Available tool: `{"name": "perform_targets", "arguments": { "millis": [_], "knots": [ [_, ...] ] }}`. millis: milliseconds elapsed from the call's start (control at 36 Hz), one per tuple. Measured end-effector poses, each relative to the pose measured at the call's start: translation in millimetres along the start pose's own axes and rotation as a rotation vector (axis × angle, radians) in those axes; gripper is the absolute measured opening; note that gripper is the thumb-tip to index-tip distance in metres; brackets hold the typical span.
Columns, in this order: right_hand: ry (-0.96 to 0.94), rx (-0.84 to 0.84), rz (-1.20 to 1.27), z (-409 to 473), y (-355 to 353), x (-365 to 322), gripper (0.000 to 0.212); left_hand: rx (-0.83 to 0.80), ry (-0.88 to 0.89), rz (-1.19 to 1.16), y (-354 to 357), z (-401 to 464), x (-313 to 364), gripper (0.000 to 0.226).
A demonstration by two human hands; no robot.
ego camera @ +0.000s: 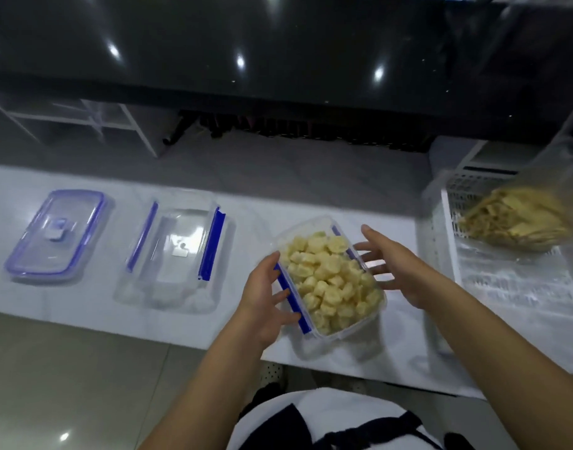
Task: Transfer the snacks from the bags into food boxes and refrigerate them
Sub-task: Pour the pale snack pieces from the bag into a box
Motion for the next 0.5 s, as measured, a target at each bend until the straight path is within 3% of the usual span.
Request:
{"name": "perform_targets", "arguments": {
  "millis": [222,500],
  "knots": [
    [0.11,0.103,0.167,-42.2,7.9,43.8,0.059,-0.181,-0.111,0.233,-26.7,2.0,2.0,0.042],
    [0.112,0.194,0.236,-57.9,32.7,52.9,0.052,-0.211,-0.126,0.437,-34.7,5.6,6.5,0.047]
  ]
}}
Point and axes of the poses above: each hand's wrist, its own z-axis towards the middle knuckle, its own y-axis out of the palm, x = y × z, the point moved 4 cm from there along z, towards the middle knuckle, and after that the axes turned 1 degree about -x, right-handed, at the moved point
